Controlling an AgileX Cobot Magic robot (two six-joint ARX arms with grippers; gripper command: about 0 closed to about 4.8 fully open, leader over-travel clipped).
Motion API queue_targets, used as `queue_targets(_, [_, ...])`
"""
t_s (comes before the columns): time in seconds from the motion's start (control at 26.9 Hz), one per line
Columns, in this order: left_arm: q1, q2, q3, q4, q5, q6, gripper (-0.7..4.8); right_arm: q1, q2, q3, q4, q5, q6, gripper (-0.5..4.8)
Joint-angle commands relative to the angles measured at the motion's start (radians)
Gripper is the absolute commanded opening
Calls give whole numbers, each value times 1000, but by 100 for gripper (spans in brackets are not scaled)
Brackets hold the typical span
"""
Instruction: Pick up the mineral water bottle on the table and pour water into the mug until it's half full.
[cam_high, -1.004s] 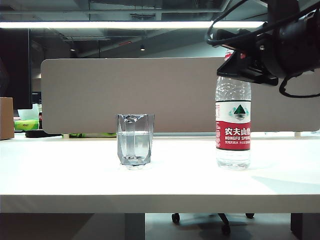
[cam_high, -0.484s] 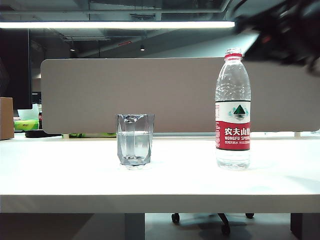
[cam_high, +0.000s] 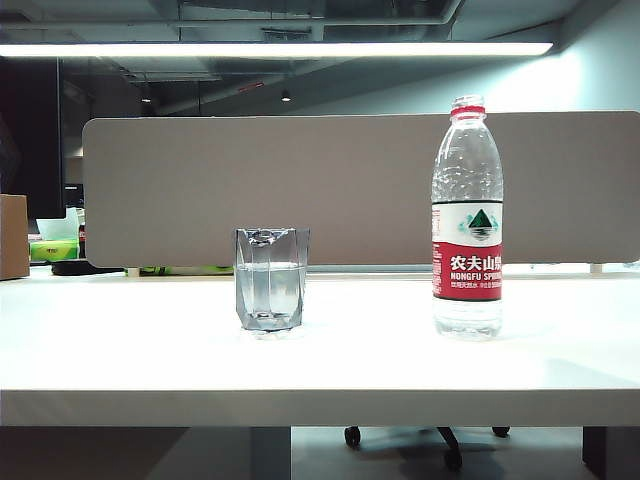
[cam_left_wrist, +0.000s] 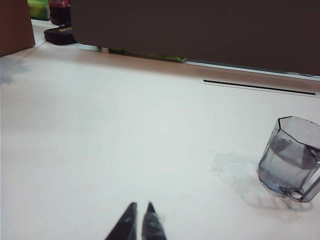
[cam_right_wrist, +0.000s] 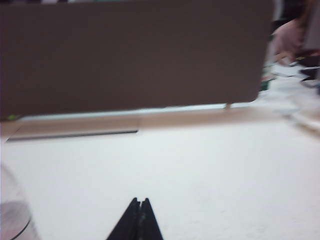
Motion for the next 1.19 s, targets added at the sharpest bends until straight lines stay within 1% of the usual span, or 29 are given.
queue_targets(0.04, [-1, 1, 3, 10, 3, -2, 19, -47, -89, -32, -5, -1, -4, -6])
queue_targets(0.15, [-1, 1, 3, 10, 3, -3, 19, -77, -184, -94, 18, -3, -3, -6])
queue_targets(0.19, [-1, 1, 4, 10, 3, -3, 19, -89, -239, -137, 26, -20, -2, -6])
queue_targets(0.52, [-1, 1, 4, 10, 3, -2, 19, -94, -375, -303, 24, -55, -2, -6])
queue_targets(0.63, [-1, 1, 3, 10, 3, -3, 18, -94, -388, -304, -34, -89, 0, -6])
queue_targets(0.71, [-1, 1, 3, 10, 3, -2, 19, -94, -397, -304, -66, -92, 0, -6])
queue_targets(0.82, [-1, 1, 3, 9, 3, -2, 19, -95, -421, -304, -159, -106, 2, -6])
queue_targets(1.0, [-1, 1, 3, 9, 3, -2, 19, -95, -448, -304, -272, -217, 5, -6])
queue_targets(1.08, [-1, 1, 3, 9, 3, -2, 19, -94, -448, -304, -355, -222, 5, -6])
queue_targets(1.12, [-1, 1, 3, 9, 3, -2, 19, -94, -448, -304, -434, -220, 5, -6])
queue_targets(1.19, [-1, 1, 3, 9, 3, -2, 19, -94, -441, -301, -427, -227, 5, -6])
